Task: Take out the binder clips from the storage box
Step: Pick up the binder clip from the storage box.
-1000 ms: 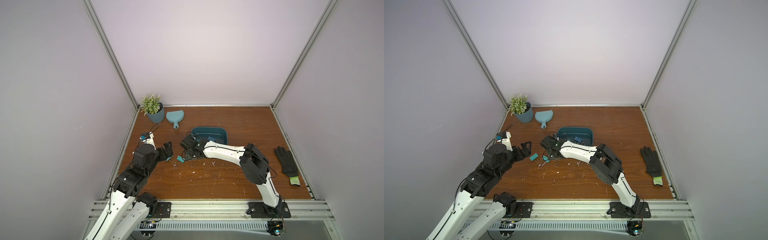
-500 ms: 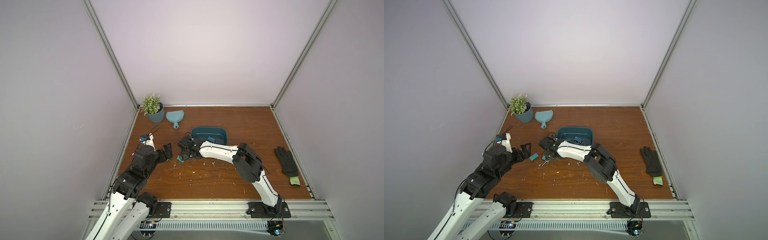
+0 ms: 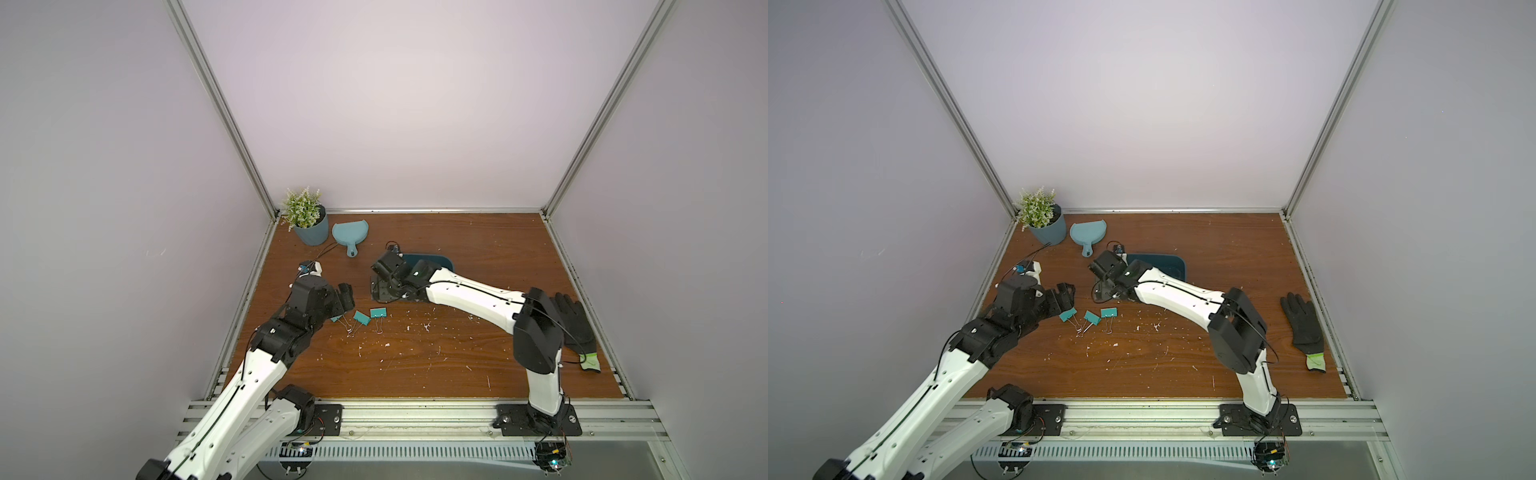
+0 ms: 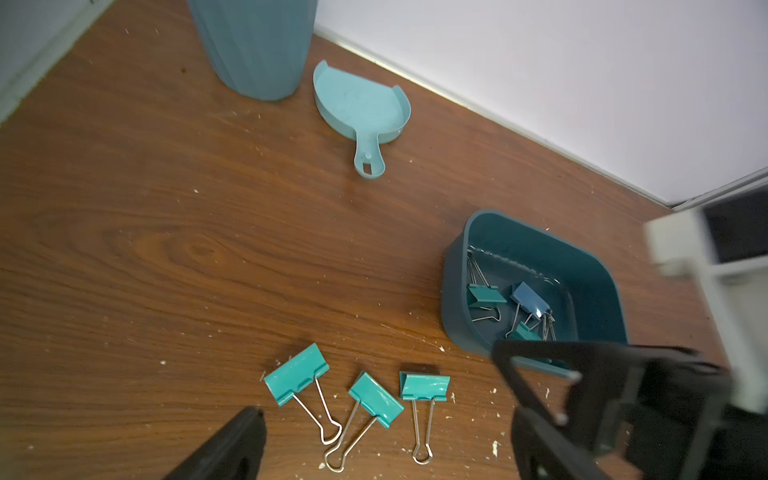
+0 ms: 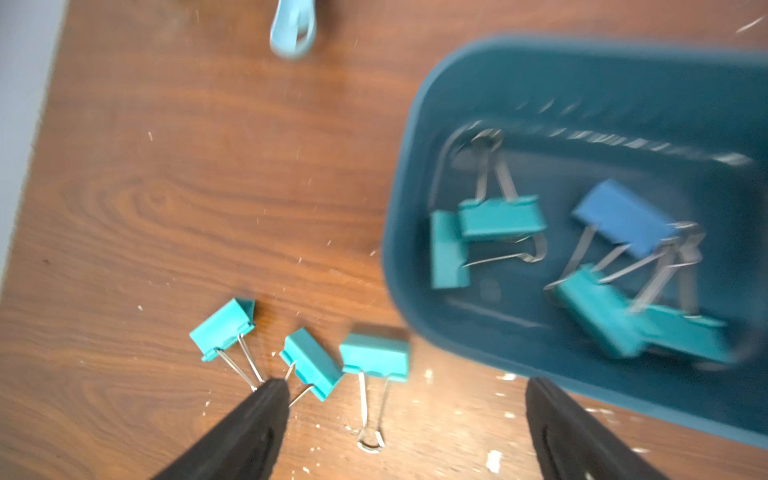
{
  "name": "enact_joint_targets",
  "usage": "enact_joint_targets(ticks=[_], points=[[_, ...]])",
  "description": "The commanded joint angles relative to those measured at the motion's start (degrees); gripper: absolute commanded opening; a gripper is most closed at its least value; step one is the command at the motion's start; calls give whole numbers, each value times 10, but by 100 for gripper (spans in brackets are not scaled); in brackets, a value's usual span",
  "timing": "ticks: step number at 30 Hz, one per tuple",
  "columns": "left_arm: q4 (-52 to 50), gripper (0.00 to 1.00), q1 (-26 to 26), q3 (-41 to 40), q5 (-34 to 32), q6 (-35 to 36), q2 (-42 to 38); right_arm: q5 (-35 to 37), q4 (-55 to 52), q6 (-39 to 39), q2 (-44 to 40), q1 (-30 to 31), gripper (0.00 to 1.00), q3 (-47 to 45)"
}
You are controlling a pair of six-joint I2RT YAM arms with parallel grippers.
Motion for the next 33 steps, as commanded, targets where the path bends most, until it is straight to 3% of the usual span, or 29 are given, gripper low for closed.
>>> enact_joint_targets(ticks=[1, 12, 23, 29, 33], points=[[43, 90, -28, 30, 3, -13, 45, 25, -1, -28, -48, -34, 99, -47], [121, 80, -86, 117, 5, -23, 257, 2, 45, -70, -151, -147, 99, -175], [121, 73, -99, 232, 44, 6, 430, -39, 56, -88, -138, -191, 99, -178], [115, 83, -99, 253, 45, 5, 466, -97, 68, -95, -87, -194, 99, -138], [109, 90, -99, 256, 34, 10, 465, -119, 53, -86, -28, -188, 94, -88]])
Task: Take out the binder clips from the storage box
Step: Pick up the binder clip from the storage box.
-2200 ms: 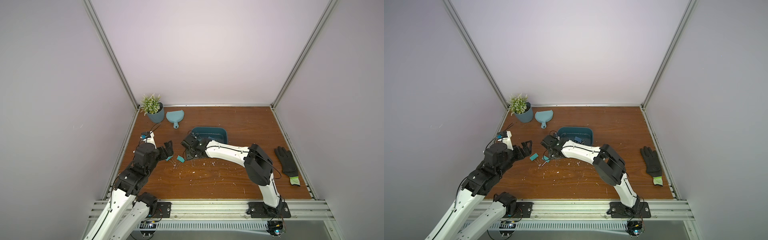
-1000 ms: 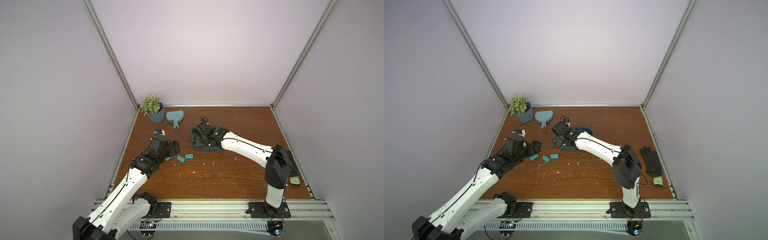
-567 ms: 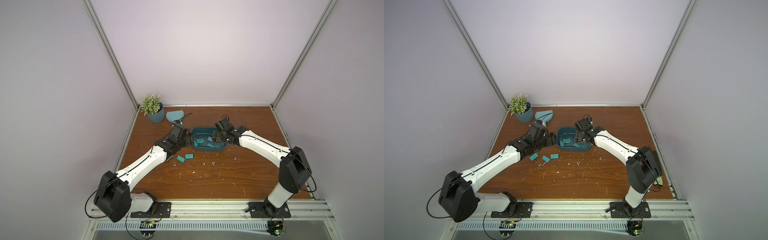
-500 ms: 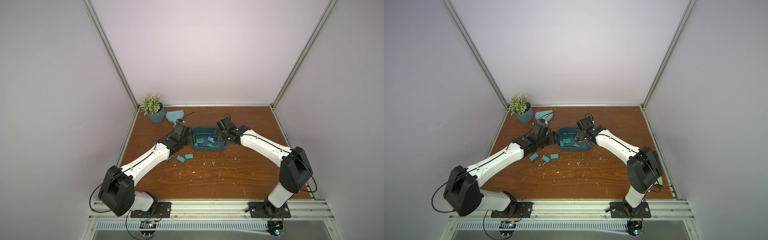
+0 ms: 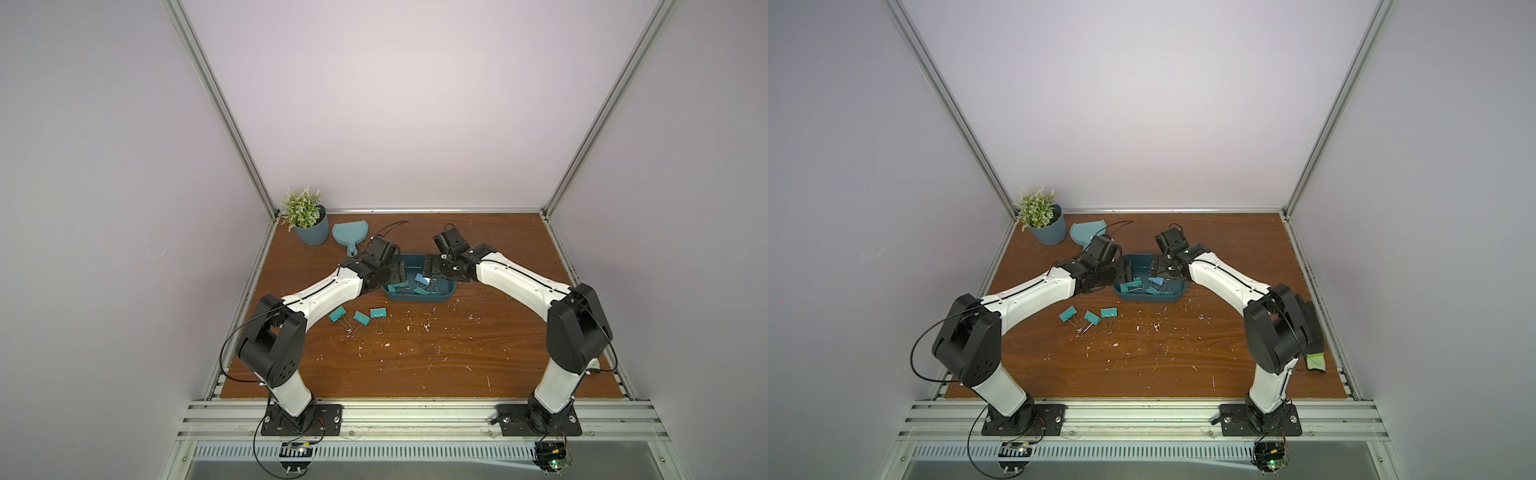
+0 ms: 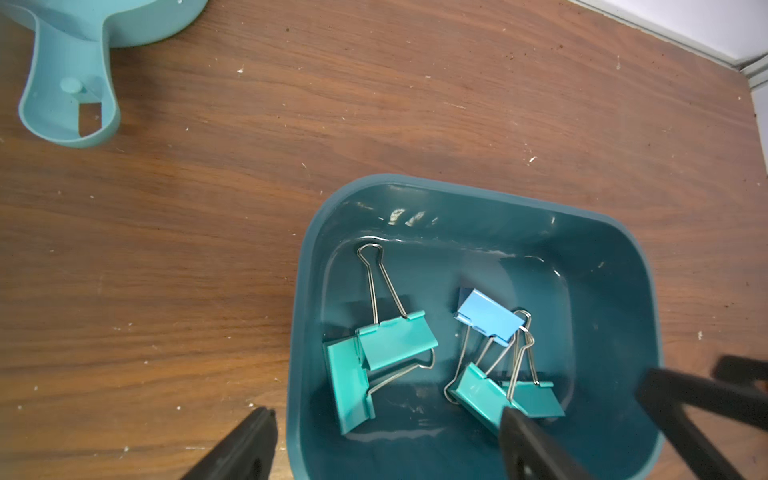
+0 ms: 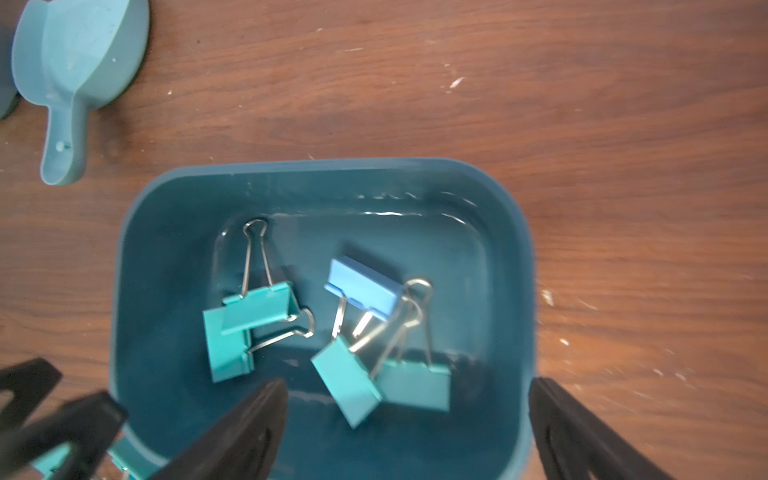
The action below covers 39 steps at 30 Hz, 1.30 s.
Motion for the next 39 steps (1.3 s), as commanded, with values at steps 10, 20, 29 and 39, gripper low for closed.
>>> enact_joint_targets(ticks=[10, 20, 29, 39], points=[[-27, 100, -5, 12, -34, 22, -33, -1, -45, 32, 123, 14, 85, 108], [-24, 100, 0, -3, -45, 33, -64, 14, -70, 63, 186, 13, 85, 168], [-14, 100, 18, -24, -36, 34, -84, 27, -85, 78, 221, 11, 77, 198], [-11, 100, 29, -33, -29, 36, -92, 22, -93, 84, 239, 8, 62, 216]])
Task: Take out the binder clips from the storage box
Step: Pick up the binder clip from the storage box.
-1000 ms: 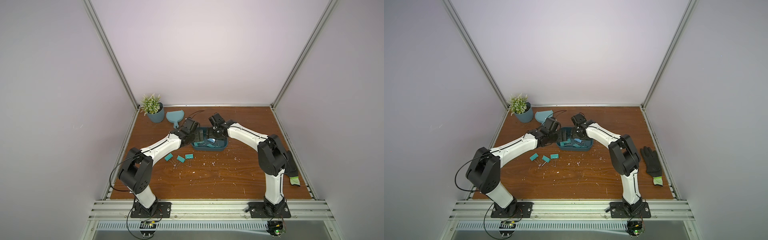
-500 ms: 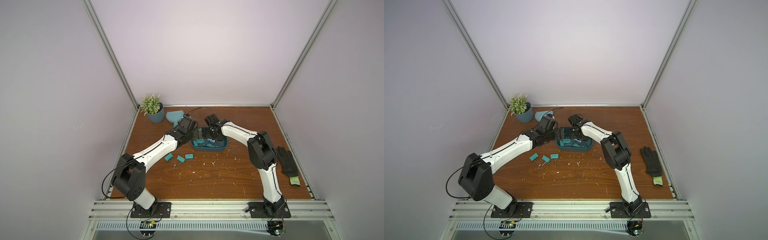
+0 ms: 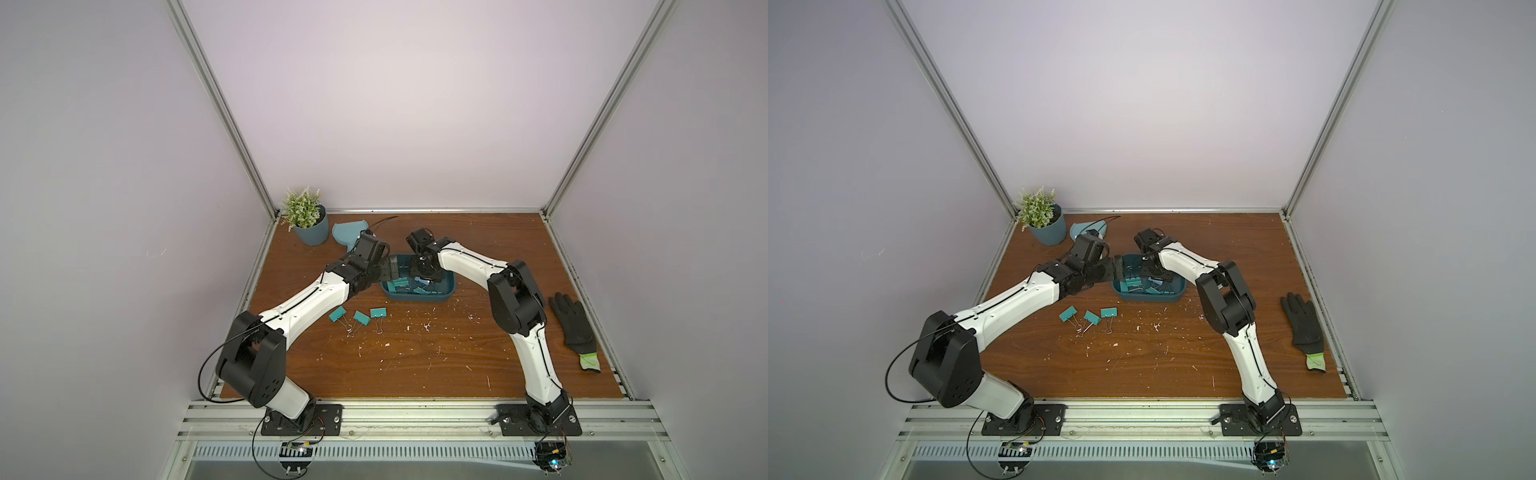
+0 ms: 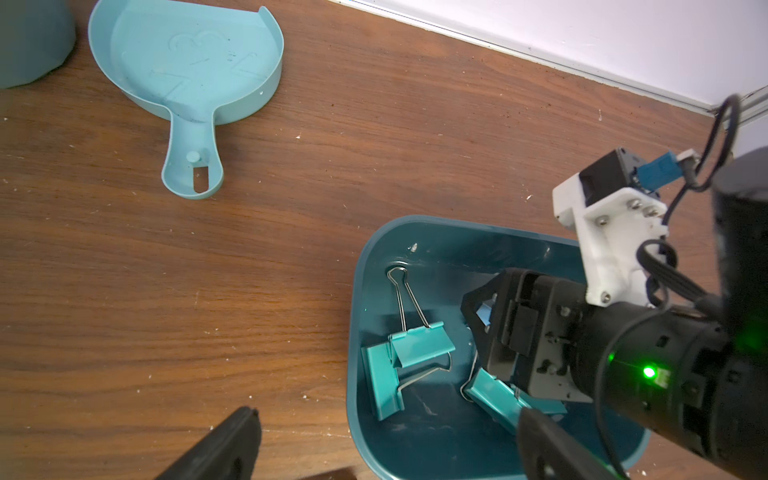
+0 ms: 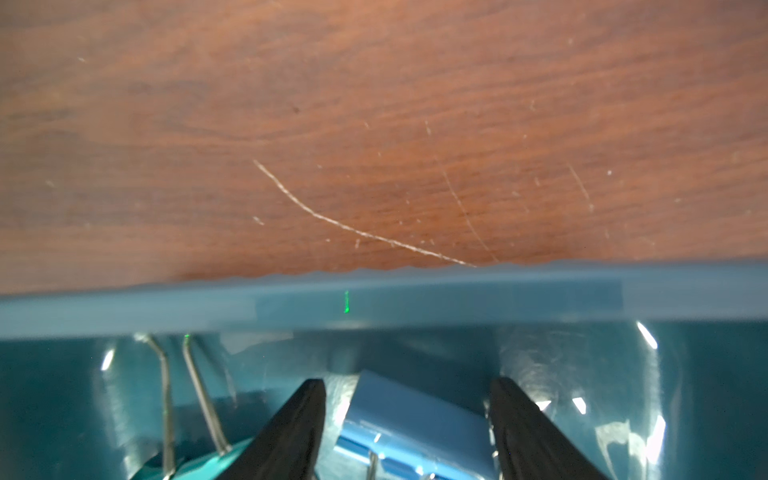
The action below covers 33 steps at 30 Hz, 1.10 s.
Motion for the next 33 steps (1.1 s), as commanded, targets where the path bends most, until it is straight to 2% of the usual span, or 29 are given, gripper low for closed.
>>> enact_joint_targets(ticks=[1, 3, 15, 24, 33], points=[[1, 100, 7, -5, 1, 10, -13, 8, -15, 8, -2, -2, 57, 16], [0, 100, 8, -7, 1, 10, -15, 11, -14, 8, -5, -2, 53, 16], [-4, 100, 10, -10, -8, 11, -34, 62, -22, -39, -54, 1, 54, 37], [-6, 100, 11, -30, -32, 7, -83, 84, 29, -95, -153, 27, 54, -41], [-11, 100, 11, -76, -57, -5, -168, 109, 35, -112, -232, 107, 53, -118]])
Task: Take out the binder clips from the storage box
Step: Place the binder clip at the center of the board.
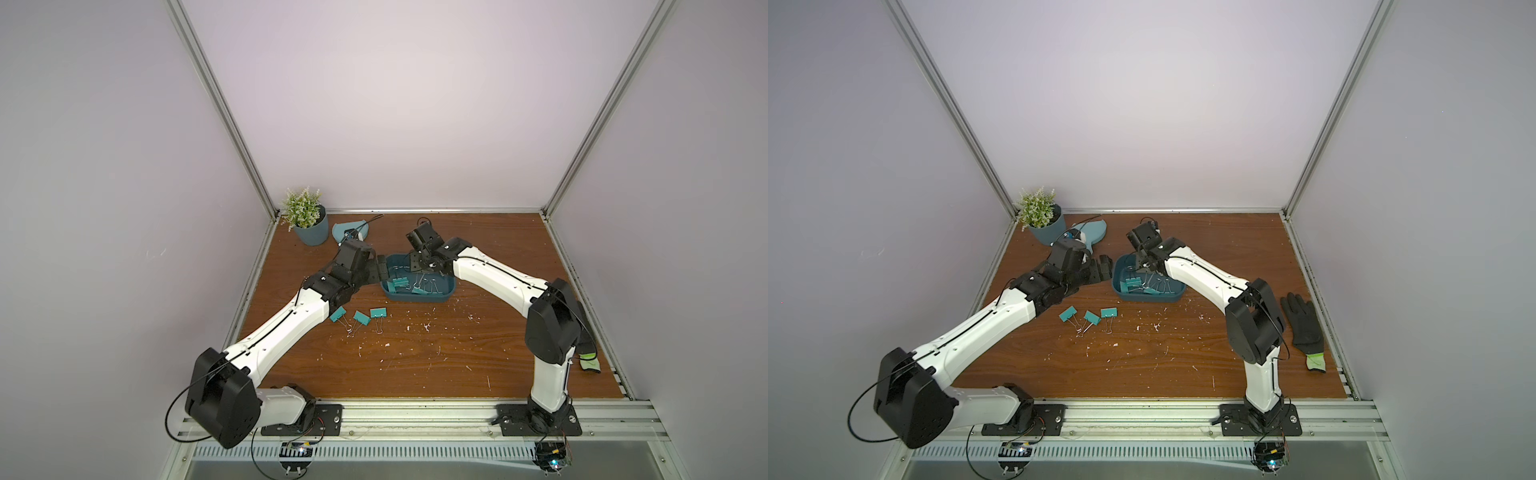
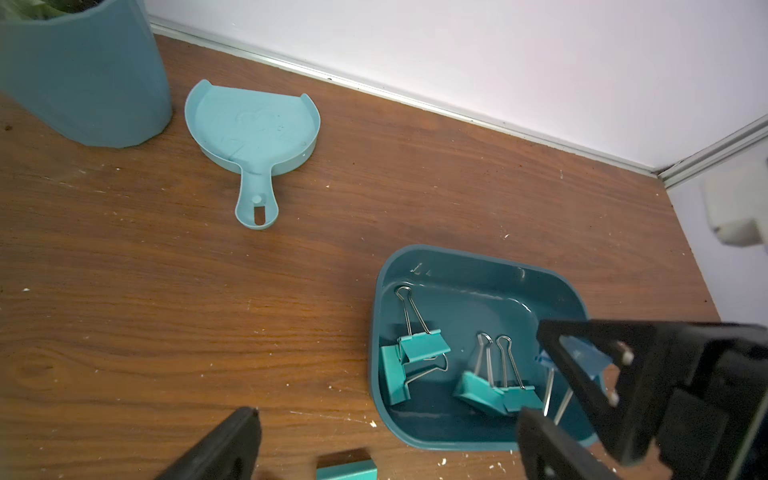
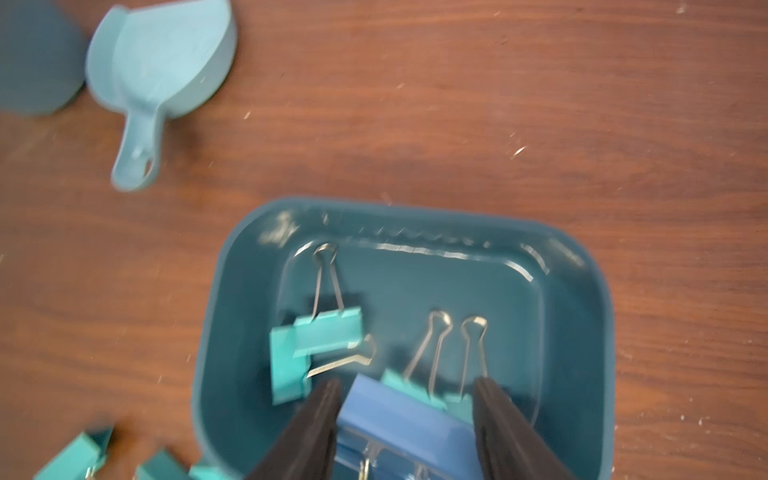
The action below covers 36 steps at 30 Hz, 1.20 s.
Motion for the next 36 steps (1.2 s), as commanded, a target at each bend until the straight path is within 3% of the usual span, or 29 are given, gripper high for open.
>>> enact_joint_targets(ticks=[1, 12, 33, 36], points=[[-12, 100, 6, -17, -24, -6, -36, 15, 12, -18, -41, 35, 53, -37], [-46, 100, 7, -65, -48, -24, -141, -34, 118, -15, -77, 121, 53, -182], [-78, 100, 7, -92, -50, -47, -199, -16, 125, 28, 68, 136, 59, -107], [-78, 100, 7, -92, -50, -48, -196, -22, 124, 33, 72, 134, 67, -104]])
